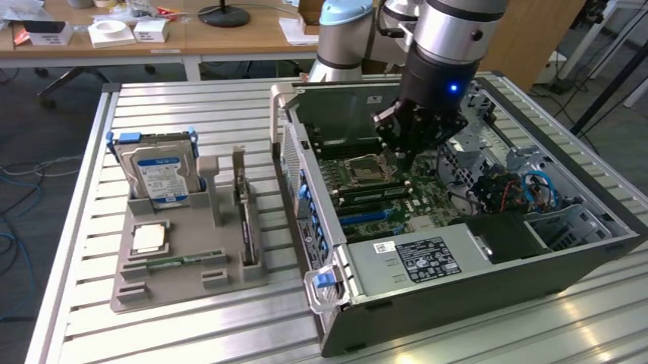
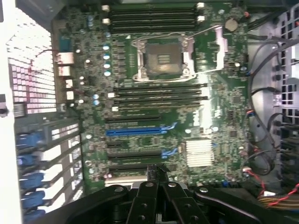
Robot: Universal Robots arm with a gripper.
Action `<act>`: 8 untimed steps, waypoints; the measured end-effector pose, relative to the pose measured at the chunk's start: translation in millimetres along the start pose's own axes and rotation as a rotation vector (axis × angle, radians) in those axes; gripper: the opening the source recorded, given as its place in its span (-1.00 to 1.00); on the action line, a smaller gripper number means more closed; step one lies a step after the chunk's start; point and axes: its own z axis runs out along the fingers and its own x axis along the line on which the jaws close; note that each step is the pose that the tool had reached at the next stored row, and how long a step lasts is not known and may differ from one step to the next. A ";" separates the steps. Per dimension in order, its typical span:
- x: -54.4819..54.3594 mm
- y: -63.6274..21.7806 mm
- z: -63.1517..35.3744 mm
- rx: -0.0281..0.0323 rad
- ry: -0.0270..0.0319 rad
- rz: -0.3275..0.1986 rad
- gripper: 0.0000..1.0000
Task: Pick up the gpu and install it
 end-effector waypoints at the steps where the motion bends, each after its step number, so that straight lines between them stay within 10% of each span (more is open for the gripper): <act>1: -4.2 0.3 0.1 -0.0009 0.0001 0.000 -0.80; 8: -30.7 3.0 1.7 -0.0227 0.0017 0.001 -0.80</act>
